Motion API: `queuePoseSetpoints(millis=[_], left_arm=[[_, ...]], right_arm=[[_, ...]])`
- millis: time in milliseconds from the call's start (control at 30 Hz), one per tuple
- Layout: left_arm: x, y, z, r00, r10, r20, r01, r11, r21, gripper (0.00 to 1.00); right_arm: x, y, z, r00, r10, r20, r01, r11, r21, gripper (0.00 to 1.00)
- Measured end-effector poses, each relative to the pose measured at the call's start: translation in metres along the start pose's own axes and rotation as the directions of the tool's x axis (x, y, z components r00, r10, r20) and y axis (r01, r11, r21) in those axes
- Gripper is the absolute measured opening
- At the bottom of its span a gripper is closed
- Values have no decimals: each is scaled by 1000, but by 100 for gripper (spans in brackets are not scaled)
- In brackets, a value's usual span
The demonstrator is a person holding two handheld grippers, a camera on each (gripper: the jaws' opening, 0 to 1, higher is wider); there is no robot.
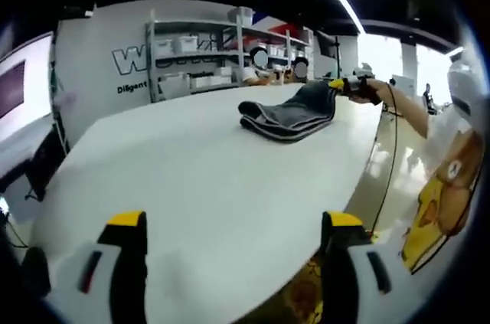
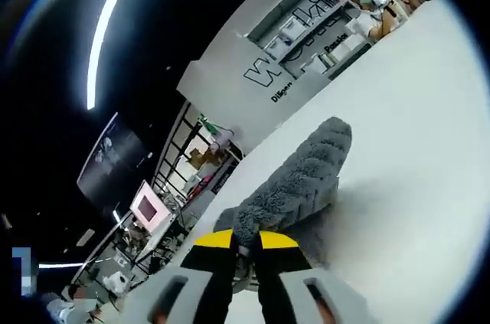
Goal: Fold the towel on the table until its edges align and the towel forms a compact rectangular stack.
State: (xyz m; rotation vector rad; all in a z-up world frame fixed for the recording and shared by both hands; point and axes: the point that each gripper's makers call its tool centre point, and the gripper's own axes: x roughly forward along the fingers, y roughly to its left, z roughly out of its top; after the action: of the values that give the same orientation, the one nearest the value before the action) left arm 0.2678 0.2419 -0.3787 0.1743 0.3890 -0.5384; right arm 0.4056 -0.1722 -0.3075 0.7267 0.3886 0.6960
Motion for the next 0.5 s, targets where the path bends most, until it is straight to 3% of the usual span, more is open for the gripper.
queuePoseSetpoints(millis=[500], left_arm=[[1,6,-7,1000,-22,13,22,1000,-18,99]], right_arm=[[61,44,-30,993,82,-81,-84,996,-24,10]])
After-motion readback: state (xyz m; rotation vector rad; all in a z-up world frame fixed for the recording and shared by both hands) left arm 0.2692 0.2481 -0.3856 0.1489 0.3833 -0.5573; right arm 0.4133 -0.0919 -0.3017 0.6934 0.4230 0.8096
